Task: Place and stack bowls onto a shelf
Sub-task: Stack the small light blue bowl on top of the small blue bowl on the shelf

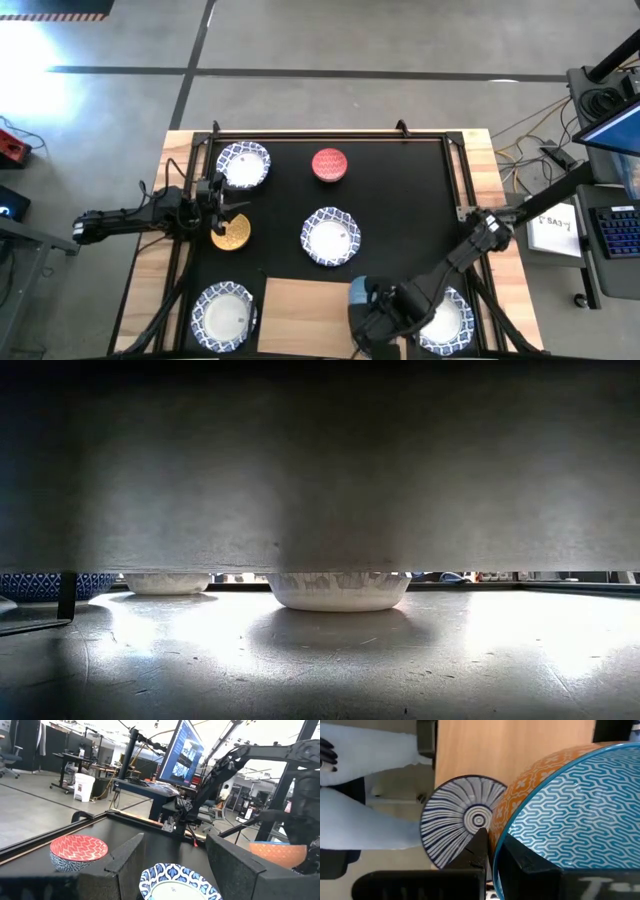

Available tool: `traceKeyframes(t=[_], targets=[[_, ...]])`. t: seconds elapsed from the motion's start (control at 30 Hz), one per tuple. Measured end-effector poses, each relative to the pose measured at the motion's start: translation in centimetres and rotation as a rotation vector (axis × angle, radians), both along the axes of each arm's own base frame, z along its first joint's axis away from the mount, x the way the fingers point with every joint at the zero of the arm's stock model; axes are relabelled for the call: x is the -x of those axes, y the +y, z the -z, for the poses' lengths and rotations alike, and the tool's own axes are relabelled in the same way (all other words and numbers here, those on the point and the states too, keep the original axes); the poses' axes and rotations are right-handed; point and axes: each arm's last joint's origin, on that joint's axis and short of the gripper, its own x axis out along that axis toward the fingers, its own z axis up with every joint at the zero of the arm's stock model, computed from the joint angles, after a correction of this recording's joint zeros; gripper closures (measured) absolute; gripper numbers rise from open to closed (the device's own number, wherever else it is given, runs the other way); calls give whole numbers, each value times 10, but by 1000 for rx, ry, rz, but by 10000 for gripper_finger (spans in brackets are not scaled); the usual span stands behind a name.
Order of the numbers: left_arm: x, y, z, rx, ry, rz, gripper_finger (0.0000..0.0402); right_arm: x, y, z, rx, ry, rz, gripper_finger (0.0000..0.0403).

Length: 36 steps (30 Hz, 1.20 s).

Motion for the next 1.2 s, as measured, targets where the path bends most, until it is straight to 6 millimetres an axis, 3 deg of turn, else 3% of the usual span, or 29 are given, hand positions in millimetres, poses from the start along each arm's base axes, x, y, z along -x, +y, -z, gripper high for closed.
traceKeyframes(t=[0.4,0.73,1.2], targets=[[0,0,0,0,0,0,208,12,35,15,38,49,-82,390],[0,0,0,0,0,1,208,22,50,14,20,20,-127,390],[0,0,0,0,0,0,208,18,59,13,-21,-54,-186,390]])
